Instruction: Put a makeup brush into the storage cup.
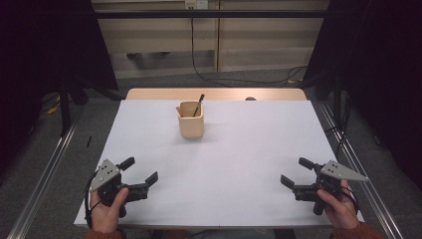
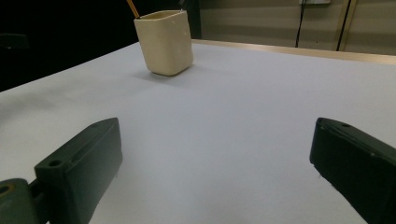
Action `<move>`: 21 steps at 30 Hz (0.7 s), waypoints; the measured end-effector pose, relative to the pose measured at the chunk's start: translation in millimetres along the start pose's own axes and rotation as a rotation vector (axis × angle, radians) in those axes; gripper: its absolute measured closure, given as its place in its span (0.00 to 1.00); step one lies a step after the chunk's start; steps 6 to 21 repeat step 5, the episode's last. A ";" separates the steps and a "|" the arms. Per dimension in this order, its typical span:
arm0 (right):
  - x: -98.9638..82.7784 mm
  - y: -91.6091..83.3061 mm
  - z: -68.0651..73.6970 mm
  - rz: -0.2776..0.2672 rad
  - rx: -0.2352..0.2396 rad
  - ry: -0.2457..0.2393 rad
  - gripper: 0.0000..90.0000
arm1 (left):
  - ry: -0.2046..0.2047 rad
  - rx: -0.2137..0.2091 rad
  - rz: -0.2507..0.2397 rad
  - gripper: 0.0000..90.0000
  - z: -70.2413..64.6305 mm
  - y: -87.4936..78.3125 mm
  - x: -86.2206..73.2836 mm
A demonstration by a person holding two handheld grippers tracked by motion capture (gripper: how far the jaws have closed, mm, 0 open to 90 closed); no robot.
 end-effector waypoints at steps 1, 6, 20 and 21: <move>-0.7 0.3 -0.6 0.004 -0.002 -0.002 0.02 | -0.001 0.000 -0.001 0.03 0.6 0.3 -0.4; -2.5 0.8 -0.1 0.013 -0.001 0.000 0.02 | 0.008 -0.006 0.007 0.03 -1.3 3.2 -2.8; -2.5 0.8 -0.1 0.013 -0.001 0.000 0.02 | 0.008 -0.006 0.007 0.03 -1.3 3.2 -2.8; -2.5 0.8 -0.1 0.013 -0.001 0.000 0.02 | 0.008 -0.006 0.007 0.03 -1.3 3.2 -2.8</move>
Point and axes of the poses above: each handheld gripper's, and its own axes: y roughly forward along the jaws, x roughly out of its top, z roughly to its left, the point moved 10 cm from there along y, roughly forward along the jaws, and after that the axes turned 13 degrees about -z, right-handed, at the moved point
